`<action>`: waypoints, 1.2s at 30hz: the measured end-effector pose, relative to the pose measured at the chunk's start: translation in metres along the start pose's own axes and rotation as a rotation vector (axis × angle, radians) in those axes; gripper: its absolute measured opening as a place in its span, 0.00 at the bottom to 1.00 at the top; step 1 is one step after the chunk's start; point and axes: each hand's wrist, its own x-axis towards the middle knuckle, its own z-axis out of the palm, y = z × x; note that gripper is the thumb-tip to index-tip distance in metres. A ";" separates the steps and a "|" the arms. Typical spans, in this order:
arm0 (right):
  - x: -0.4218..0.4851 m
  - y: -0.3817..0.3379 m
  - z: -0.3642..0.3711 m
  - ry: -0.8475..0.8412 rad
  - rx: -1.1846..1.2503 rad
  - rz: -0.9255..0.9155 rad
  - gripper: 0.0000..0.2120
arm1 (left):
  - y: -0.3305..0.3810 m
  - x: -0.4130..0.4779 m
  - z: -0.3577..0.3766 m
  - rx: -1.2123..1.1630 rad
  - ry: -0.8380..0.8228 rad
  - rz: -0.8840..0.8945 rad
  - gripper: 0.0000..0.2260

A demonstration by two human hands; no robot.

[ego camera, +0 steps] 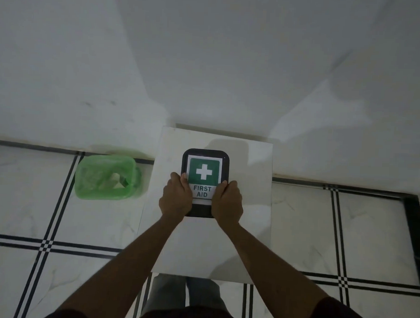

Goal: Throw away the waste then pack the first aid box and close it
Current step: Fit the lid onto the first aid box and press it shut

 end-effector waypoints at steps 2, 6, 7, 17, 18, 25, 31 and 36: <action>0.012 -0.006 -0.004 0.000 0.043 -0.002 0.11 | 0.008 0.007 -0.003 -0.159 -0.003 -0.027 0.17; 0.036 -0.031 -0.003 -0.006 0.215 0.068 0.17 | 0.030 0.020 -0.006 -0.311 0.035 -0.193 0.23; 0.041 -0.033 -0.002 -0.018 0.249 0.089 0.19 | 0.032 0.022 -0.005 -0.293 0.048 -0.195 0.25; 0.054 -0.023 0.005 -0.101 0.401 0.116 0.20 | 0.016 0.031 0.005 -0.317 0.067 -0.127 0.27; 0.055 -0.022 0.006 -0.106 0.395 0.116 0.20 | 0.018 0.031 0.005 -0.294 0.092 -0.113 0.26; 0.043 -0.037 0.004 0.058 0.046 -0.245 0.13 | 0.019 0.031 0.011 0.109 0.032 0.406 0.30; 0.035 -0.037 0.006 -0.075 -0.011 -0.394 0.32 | 0.022 0.028 0.008 0.168 -0.092 0.456 0.28; 0.041 -0.026 0.013 -0.082 -0.121 -0.441 0.31 | 0.023 0.029 0.010 0.136 -0.091 0.477 0.31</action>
